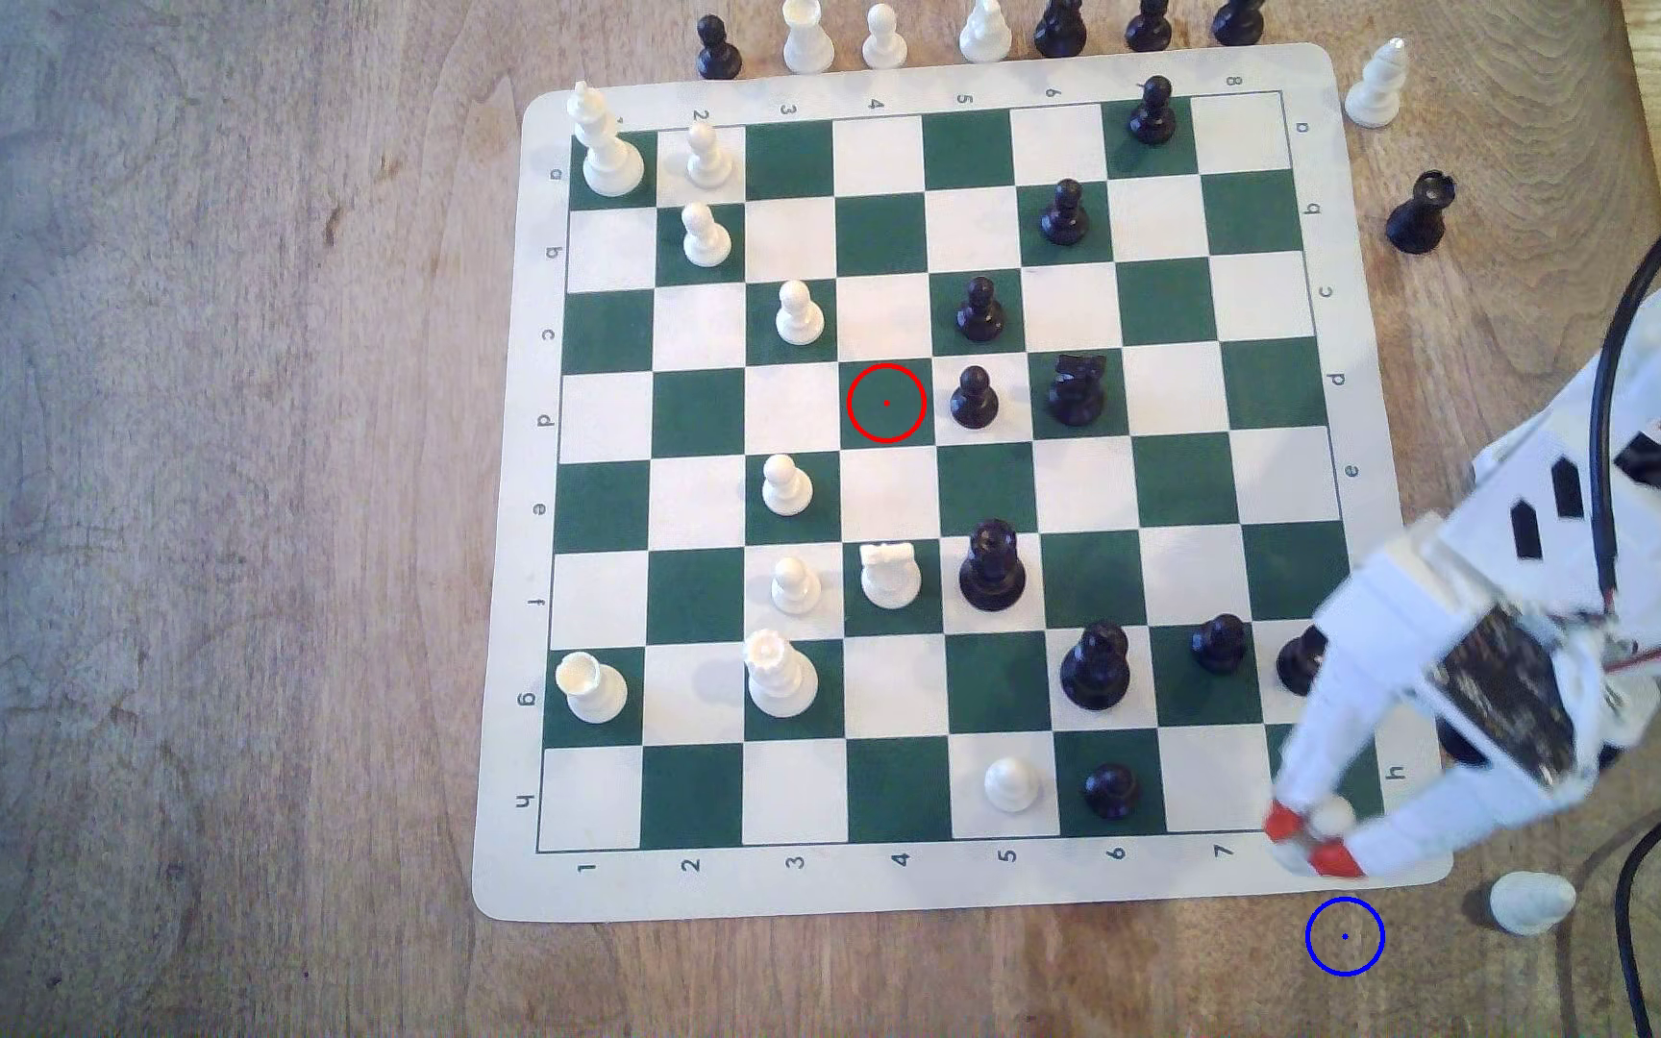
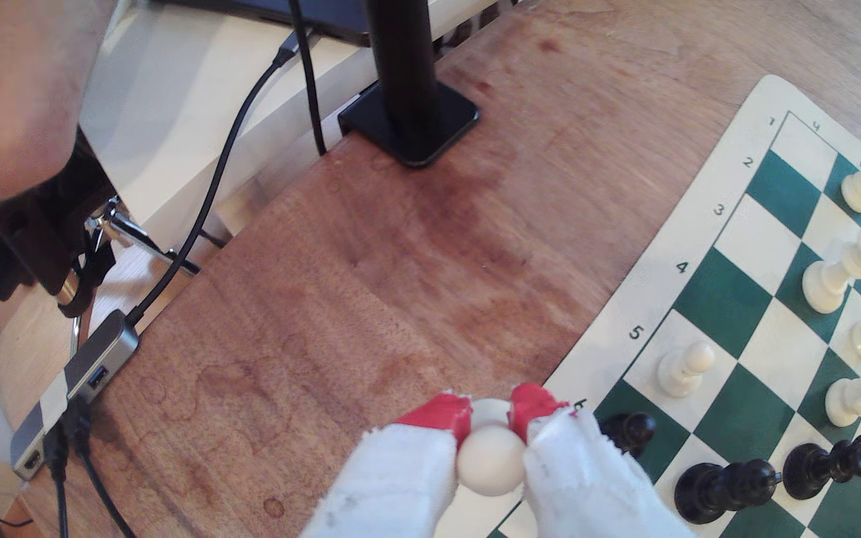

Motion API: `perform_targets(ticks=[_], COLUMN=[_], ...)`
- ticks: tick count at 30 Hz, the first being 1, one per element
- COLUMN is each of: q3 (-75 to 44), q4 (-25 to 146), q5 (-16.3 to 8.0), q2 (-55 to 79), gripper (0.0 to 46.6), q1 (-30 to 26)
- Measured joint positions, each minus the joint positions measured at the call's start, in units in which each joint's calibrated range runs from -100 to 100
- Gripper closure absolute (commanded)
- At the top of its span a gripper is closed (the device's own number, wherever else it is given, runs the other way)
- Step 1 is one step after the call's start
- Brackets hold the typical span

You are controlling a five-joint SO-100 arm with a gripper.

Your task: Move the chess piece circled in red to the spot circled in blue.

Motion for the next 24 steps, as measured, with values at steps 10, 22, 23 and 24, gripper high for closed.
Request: perform_targets(ticks=[10, 22, 23, 24], q3=[12.92, 17.71, 18.17, 18.44], q4=[-3.51, -15.3, -16.33, -17.21], q5=[-0.24, 0.34, 0.34, 0.34], q2=[-0.75, 9.13, 10.39, 11.48], gripper=[46.4, 46.3, 46.3, 46.3], q1=[-6.93, -9.29, -9.51, -9.66])
